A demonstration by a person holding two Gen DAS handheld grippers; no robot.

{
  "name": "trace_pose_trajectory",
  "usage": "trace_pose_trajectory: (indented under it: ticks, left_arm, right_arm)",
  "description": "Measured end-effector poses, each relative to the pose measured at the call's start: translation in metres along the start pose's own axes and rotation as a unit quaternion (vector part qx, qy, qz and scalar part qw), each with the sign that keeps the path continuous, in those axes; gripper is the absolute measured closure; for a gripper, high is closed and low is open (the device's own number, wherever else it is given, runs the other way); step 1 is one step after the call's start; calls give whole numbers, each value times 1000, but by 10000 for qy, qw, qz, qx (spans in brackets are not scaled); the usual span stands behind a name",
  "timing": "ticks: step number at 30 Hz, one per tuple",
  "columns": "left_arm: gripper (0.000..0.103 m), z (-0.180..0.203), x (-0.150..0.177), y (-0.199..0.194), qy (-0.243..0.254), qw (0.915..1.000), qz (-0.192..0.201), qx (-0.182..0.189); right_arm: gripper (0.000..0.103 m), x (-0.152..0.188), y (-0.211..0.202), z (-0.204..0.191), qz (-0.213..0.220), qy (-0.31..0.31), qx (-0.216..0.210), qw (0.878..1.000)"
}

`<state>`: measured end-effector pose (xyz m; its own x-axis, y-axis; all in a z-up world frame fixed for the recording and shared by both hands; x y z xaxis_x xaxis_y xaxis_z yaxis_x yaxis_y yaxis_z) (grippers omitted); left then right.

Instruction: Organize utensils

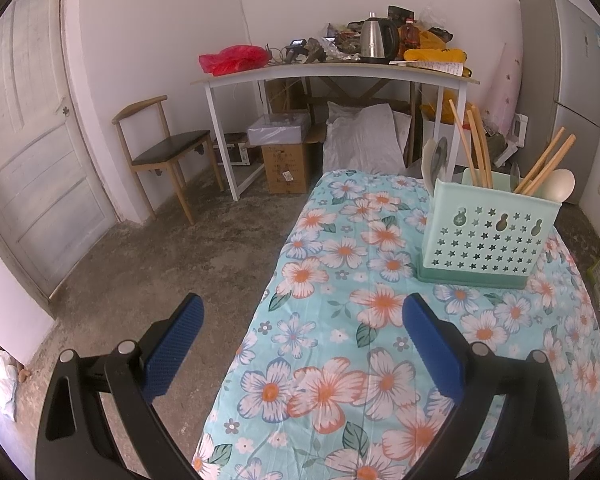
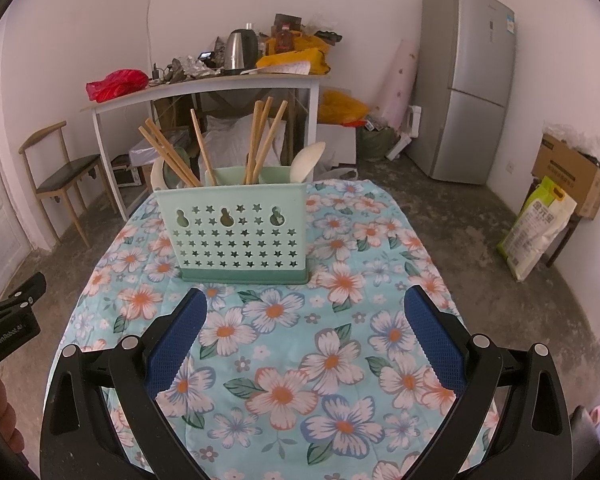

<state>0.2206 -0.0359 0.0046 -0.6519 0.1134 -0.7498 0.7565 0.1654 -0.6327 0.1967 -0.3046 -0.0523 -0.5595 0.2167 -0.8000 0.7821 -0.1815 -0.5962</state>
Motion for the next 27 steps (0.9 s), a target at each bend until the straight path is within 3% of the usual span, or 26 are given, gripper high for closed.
trace_pose_trajectory:
  ticks: [27]
  left_arm:
    - [6,0,-3,-3,-26,10000,28,6]
  right_arm:
    - [8,2,-6,1,59,28,-12,10000]
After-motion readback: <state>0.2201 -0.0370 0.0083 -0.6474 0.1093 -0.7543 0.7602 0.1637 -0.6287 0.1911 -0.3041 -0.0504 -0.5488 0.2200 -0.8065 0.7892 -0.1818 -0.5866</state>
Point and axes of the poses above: each gripper's, at about its wrist camera, not at the fingertips, and y roughly the way its jaws point, z to its right, x to its underside, the point moved 9 cm from there along y, roughly the way its jaws point, and after that the axes turned 7 degrees about -x, right-handed, at the moved point
